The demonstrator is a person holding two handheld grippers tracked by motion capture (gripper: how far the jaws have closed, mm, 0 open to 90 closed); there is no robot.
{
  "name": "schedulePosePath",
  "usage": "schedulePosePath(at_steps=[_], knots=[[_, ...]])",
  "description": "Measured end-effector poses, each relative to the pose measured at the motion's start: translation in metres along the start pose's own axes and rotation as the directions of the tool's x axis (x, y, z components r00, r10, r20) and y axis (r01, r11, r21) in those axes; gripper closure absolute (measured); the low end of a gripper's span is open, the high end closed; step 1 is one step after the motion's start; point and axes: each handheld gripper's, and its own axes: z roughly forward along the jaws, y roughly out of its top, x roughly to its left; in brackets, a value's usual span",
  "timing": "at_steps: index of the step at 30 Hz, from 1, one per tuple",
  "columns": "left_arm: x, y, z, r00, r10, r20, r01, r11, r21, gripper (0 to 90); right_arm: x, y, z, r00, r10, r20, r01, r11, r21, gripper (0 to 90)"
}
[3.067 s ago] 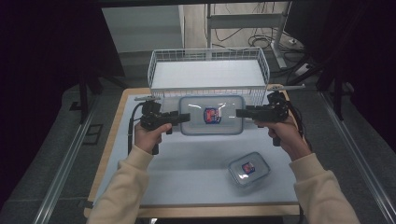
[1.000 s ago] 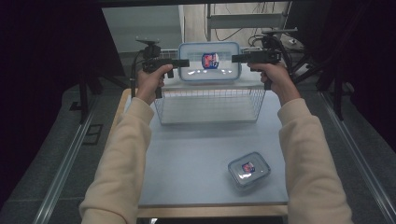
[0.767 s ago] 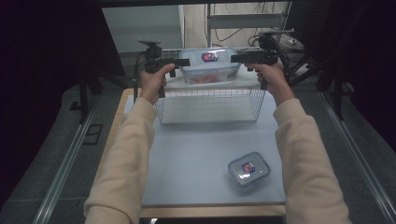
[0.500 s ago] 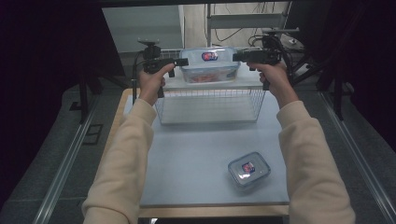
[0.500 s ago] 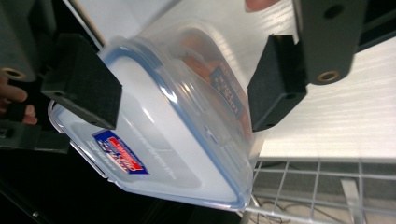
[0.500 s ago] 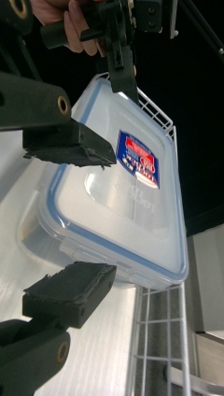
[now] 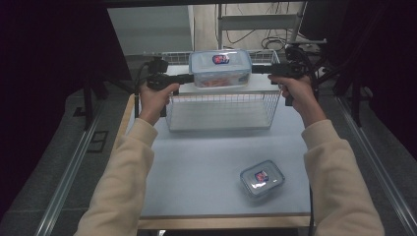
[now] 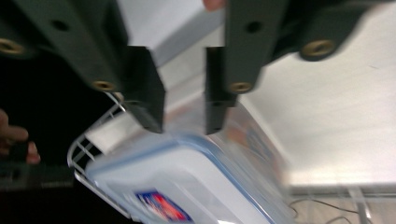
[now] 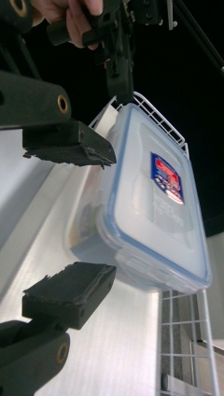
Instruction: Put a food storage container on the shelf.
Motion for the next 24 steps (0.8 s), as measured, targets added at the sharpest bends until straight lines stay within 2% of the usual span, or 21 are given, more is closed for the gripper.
schedulePosePath(at_steps=[2, 4, 7, 10, 24], knots=[[-0.004, -0.004, 0.007, 0.9995, 0.029, -0.009, -0.029, 0.9992, 0.030, 84.8, 0.001, -0.004, -0.001, 1.0000, -0.002, -0.004, 0.002, 1.000, 0.000, 39.5], [-0.006, -0.006, 0.015, 0.9984, 0.053, -0.019, -0.052, 0.9971, 0.055, 88.1, 0.002, -0.006, -0.001, 0.9999, -0.005, -0.010, 0.005, 1.000, 0.005, 39.4], [-0.006, -0.007, 0.025, 0.9984, 0.050, -0.026, -0.048, 0.9965, 0.068, 90.0, 0.003, -0.010, -0.001, 0.9996, -0.005, -0.026, 0.005, 1.000, 0.007, 38.9], [-0.004, -0.005, 0.031, 0.9989, 0.028, -0.036, -0.026, 0.9977, 0.063, 90.0, 0.003, -0.014, -0.001, 0.9993, -0.009, -0.036, 0.010, 1.000, 0.015, 38.5], [0.001, 0.002, 0.040, 0.9990, 0.020, -0.041, -0.017, 0.9978, 0.063, 90.0, -0.004, -0.023, -0.004, 0.9987, -0.006, -0.051, 0.007, 1.000, 0.025, 37.4]])
